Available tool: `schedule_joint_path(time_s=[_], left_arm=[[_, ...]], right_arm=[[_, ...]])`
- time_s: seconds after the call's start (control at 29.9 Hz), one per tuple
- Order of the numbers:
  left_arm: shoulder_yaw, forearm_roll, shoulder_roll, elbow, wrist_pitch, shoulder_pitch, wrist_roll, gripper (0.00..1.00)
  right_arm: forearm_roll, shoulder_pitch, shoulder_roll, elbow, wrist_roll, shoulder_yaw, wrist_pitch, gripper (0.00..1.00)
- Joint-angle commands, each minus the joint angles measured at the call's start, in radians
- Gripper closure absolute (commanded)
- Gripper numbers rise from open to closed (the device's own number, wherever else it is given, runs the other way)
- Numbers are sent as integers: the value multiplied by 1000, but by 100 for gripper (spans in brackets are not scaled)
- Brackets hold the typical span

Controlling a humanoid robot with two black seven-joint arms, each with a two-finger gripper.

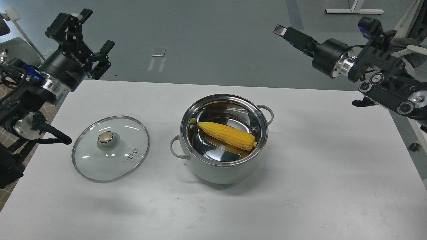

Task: Open pot and put corn in

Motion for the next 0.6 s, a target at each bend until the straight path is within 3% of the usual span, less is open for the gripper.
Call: schedule_joint_path(time_s=[0.0,0.13,0.27,0.4,0.57], left_arm=[[4,9,-86,101,-64,-56,3,2],[-3,61,-208,244,-78,-106,-5,2],[-9,67,-245,255,-84,-103,-7,2],[-28,72,-298,255,-97,-97,-7,2],[-28,79,-298,256,-97,-109,-2,2]], right_arm=[[114,-71,-21,0,0,82,35,0],[319,-165,-12,-1,0,226,93,0],[364,-221,0,2,0,329,93,0],[364,-301,89,-6,0,486,93,0],[364,-358,97,9,0,550,99,0]])
